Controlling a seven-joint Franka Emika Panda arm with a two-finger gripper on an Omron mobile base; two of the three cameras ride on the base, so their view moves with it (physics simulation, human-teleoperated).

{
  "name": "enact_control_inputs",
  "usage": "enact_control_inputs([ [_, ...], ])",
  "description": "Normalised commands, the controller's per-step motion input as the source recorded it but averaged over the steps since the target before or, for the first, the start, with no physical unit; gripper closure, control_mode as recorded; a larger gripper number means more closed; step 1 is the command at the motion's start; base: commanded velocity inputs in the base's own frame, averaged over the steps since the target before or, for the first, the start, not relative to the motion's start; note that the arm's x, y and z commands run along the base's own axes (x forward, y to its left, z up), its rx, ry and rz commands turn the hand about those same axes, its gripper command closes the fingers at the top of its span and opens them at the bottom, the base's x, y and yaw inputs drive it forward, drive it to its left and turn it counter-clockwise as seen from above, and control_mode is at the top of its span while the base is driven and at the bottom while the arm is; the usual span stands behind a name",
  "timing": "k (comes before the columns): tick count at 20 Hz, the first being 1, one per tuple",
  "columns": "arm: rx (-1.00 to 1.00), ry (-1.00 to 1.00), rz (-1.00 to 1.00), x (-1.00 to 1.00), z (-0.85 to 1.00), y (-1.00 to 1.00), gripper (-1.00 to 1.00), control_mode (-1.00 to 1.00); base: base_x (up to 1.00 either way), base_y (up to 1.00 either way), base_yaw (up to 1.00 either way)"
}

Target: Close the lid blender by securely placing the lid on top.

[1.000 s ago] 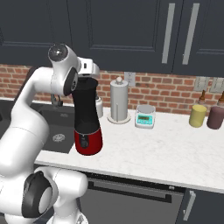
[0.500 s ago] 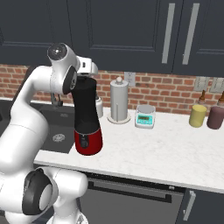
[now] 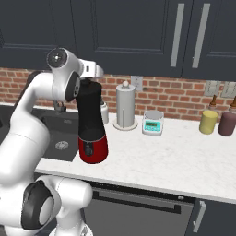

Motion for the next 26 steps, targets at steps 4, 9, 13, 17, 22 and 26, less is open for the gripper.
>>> enact_control_inputs([
  [4, 0.0, -0.17, -0.05, -0.31, 0.18, 0.0, -1.0, -1.0, 0.0, 0.0, 0.0],
  [9, 0.0, -0.06, -0.08, -0.81, 0.22, 0.08, -1.0, -1.0, 0.0, 0.0, 0.0],
  [13, 0.0, 0.01, -0.13, -1.0, 0.07, 0.34, -1.0, -1.0, 0.0, 0.0, 0.0],
  [17, 0.0, 0.05, -0.13, -1.0, -0.02, 0.57, -1.0, -1.0, 0.0, 0.0, 0.0],
  [22, 0.0, 0.11, -0.07, -0.82, -0.34, 0.69, -1.0, -1.0, 0.0, 0.0, 0.0],
  [26, 0.0, 0.14, -0.01, -0.44, -0.68, 0.56, -1.0, -1.0, 0.0, 0.0, 0.0],
])
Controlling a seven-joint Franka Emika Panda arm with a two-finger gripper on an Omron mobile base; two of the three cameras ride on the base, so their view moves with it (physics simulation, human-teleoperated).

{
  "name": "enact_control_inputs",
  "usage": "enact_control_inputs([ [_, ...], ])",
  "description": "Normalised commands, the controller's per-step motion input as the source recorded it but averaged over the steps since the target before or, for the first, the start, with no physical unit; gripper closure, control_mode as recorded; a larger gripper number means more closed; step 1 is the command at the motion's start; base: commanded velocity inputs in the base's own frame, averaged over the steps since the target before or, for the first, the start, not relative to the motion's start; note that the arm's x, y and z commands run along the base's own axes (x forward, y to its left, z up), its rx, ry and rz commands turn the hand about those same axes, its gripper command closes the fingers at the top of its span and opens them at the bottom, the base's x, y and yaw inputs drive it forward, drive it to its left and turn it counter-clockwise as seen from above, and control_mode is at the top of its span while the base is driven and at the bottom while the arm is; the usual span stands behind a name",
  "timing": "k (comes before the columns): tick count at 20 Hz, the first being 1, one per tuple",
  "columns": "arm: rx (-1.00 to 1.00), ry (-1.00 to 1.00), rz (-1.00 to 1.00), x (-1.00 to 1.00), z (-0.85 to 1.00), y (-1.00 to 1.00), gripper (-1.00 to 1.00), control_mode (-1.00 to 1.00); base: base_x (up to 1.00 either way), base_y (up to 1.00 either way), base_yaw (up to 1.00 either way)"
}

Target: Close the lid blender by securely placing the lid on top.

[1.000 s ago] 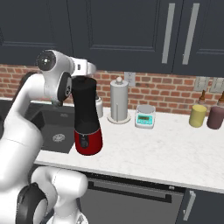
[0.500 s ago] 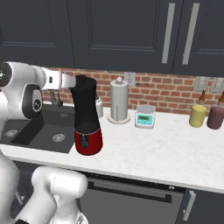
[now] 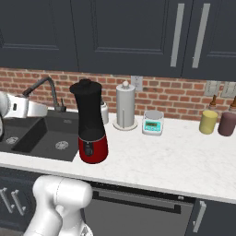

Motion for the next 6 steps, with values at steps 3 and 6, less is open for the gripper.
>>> enact_control_inputs([
  [3, 0.0, 0.13, 0.0, -0.23, -0.75, 0.44, -1.0, -1.0, 0.0, 0.0, 0.0],
  [6, 0.0, 0.08, 0.0, -0.14, -0.68, 0.28, -1.0, -1.0, 0.0, 0.0, 0.0],
])
